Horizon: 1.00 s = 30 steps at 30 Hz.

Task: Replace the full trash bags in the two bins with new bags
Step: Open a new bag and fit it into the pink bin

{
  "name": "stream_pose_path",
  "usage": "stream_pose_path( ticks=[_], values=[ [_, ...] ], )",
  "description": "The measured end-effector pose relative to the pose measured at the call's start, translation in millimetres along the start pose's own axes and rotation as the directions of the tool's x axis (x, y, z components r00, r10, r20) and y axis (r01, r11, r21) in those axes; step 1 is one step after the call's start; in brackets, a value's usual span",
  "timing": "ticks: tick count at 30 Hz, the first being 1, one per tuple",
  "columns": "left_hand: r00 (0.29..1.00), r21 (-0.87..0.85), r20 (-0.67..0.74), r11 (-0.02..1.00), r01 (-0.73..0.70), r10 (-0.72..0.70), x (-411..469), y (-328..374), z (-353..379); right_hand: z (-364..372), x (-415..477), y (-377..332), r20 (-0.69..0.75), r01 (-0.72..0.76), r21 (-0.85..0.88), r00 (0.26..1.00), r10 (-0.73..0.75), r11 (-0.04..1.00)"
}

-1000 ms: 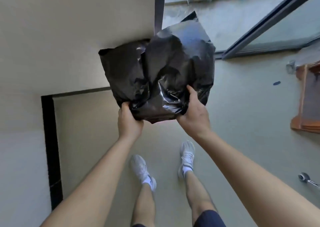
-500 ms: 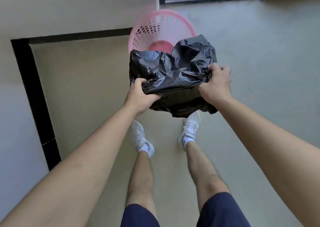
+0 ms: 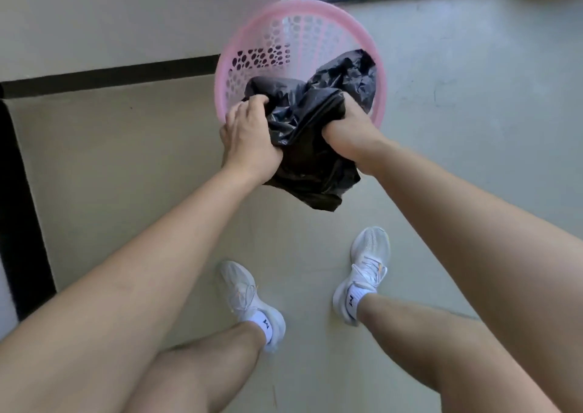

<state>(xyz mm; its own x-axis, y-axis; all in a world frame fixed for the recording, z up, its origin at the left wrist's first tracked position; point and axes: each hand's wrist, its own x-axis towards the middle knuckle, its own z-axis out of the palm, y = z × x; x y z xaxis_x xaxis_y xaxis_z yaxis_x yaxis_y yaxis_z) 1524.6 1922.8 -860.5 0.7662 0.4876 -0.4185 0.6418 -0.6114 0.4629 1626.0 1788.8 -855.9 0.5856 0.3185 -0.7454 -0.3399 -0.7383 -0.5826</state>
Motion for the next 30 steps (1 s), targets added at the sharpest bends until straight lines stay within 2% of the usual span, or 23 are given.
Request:
stream_pose_path(
  ticks=[3, 7, 12, 14, 16, 18, 20, 22, 24, 26, 28, 29, 30],
  values=[
    [0.993, -0.034, 0.119, 0.999, 0.029, -0.025, 34, -11, 21, 10, 41, 8, 0.035, -0.050, -0.024, 0.998, 0.051, 0.998],
    [0.963, 0.059, 0.238, 0.991, 0.116, -0.127, 86, -17, 45, 29, 101, 18, 0.067, -0.085, -0.046, 0.994, 0.088, 0.995],
    [0.973, 0.272, 0.205, 0.961, 0.049, -0.108, 149, -24, 64, 38, 150, 15, 0.077, -0.023, -0.149, 0.996, 0.035, 0.989],
    [0.980, 0.324, 0.184, 0.946, 0.008, -0.072, 163, -24, 65, 37, 157, 4, 0.067, 0.059, -0.151, 0.997, -0.049, 0.987],
    [0.993, 0.319, 0.116, 0.946, -0.062, 0.026, 164, -20, 59, 33, 150, -4, 0.004, 0.147, -0.147, 0.989, -0.148, 0.978],
    [0.994, 0.304, -0.009, 0.947, -0.104, 0.113, 154, -16, 44, 24, 132, -8, -0.092, 0.182, -0.221, 0.974, -0.206, 0.958],
    [0.983, 0.281, -0.119, 0.954, -0.101, 0.138, 136, -13, 23, 15, 103, -11, -0.184, 0.158, -0.328, 0.956, -0.227, 0.931],
    [0.960, 0.185, -0.249, 0.979, -0.083, 0.128, 122, -8, 4, 7, 77, -14, -0.269, 0.132, -0.456, 0.922, -0.278, 0.880],
    [0.902, -0.025, -0.424, 0.994, -0.107, 0.086, 116, -4, -12, -2, 61, -16, -0.399, 0.123, -0.542, 0.833, -0.383, 0.831],
    [0.813, -0.229, -0.578, 0.940, -0.251, 0.076, 118, -5, -20, -11, 51, -19, -0.514, 0.181, -0.530, 0.709, -0.484, 0.828],
    [0.735, -0.310, -0.671, 0.865, -0.395, 0.095, 116, -9, -19, -14, 46, -15, -0.629, 0.294, -0.408, 0.596, -0.499, 0.865],
    [0.708, -0.321, -0.700, 0.845, -0.428, 0.093, 113, -11, -16, -11, 46, -12, -0.678, 0.351, -0.318, 0.565, -0.471, 0.880],
    [0.694, -0.326, -0.714, 0.833, -0.446, 0.092, 106, -15, -12, -4, 44, -4, -0.701, 0.376, -0.250, 0.566, -0.435, 0.892]
  ],
)
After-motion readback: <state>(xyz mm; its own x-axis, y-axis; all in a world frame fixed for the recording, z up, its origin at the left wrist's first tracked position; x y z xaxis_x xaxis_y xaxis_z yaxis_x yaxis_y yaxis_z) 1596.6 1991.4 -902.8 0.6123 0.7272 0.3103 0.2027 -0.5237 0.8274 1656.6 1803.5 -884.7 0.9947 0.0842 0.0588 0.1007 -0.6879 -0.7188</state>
